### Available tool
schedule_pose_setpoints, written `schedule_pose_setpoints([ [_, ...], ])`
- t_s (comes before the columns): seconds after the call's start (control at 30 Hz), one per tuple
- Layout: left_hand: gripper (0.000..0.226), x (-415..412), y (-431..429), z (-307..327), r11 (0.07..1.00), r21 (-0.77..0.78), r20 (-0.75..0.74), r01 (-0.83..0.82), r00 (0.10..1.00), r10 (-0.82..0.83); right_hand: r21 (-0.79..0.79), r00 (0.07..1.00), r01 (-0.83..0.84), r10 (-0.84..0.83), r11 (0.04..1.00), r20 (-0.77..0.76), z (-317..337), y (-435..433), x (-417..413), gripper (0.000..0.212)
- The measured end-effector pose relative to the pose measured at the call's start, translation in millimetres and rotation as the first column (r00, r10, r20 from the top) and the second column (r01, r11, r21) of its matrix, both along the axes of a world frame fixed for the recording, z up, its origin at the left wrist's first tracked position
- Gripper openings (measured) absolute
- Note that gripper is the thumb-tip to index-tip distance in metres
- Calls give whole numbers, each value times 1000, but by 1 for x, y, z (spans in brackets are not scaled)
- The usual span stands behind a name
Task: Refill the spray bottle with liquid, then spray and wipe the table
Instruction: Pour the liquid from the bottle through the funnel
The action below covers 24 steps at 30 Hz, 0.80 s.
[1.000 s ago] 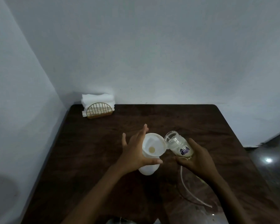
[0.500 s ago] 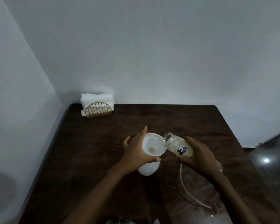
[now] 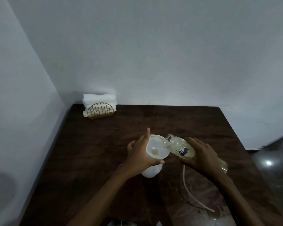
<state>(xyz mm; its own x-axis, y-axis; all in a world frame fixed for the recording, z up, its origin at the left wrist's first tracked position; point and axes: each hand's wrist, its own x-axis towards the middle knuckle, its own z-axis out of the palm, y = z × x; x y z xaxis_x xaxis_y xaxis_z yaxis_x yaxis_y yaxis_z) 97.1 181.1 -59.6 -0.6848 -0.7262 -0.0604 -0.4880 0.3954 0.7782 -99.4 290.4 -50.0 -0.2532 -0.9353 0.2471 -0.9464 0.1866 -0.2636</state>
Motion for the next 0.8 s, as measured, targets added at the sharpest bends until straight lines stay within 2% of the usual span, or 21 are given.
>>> schedule_pose_setpoints([
  [0.23,113,-1,-1,-1,1000,-2,-2,2,1000,-2,-10,998,-24,23,1000,-55,0,-2,-3,57],
  [0.8,114,0,-2,-7,1000,-5,-13,4,1000,-4,6,997,-24,24,1000,-75,-5,0,-7,60],
])
